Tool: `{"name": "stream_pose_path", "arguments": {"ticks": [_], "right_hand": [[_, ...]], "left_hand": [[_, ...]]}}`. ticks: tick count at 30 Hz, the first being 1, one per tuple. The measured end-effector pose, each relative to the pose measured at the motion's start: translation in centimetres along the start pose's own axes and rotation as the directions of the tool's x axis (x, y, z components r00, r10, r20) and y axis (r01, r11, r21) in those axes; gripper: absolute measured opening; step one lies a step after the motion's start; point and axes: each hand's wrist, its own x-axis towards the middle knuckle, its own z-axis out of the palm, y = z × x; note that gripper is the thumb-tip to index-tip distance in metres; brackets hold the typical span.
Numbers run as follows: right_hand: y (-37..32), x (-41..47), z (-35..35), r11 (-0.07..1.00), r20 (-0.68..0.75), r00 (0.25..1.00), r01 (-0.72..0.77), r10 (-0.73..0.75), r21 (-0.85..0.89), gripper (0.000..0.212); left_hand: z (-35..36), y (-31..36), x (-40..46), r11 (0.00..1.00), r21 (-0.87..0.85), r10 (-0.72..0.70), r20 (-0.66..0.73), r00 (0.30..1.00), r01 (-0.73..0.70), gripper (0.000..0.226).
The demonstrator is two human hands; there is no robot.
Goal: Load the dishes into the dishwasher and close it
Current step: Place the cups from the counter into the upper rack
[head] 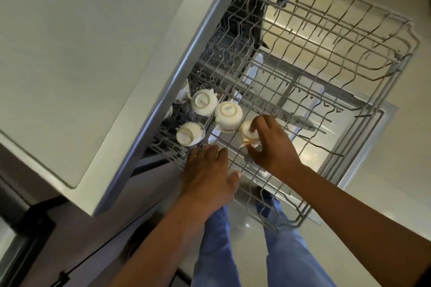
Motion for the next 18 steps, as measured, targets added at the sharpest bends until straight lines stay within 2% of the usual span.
{"name": "stream_pose_path", "arguments": {"ticks": [4, 9, 15, 18], "right_hand": [[-0.7, -0.3, -1.4, 0.998, -0.006, 1.000, -0.013, 0.012, -0.059, 0.052], [-3.4, -0.6, -3.9, 0.998, -0.088, 0.996, -0.009, 0.004, -0.054, 0.042], [-10.1, -1.7, -7.9, 0.985, -0.245, 0.963, 0.140, -0.113, 0.096, 0.038], [-12.7, -1.4, -8.0, 0.969, -0.229, 0.955, 0.218, -0.189, 0.112, 0.033]], "left_hand": [[0.4, -0.7, 0.4, 0.999, 0.019, -0.036, 0.013, 0.999, 0.036, 0.063], [0.9, -1.7, -0.1, 0.999, 0.008, -0.049, 0.043, 0.998, 0.049, 0.060], [-0.2, -2.5, -2.4, 0.998, 0.046, 0.042, 0.020, 0.999, -0.043, 0.058], [-1.1, -3.0, -4.0, 0.994, 0.071, 0.078, 0.030, 0.996, -0.080, 0.058]]}}
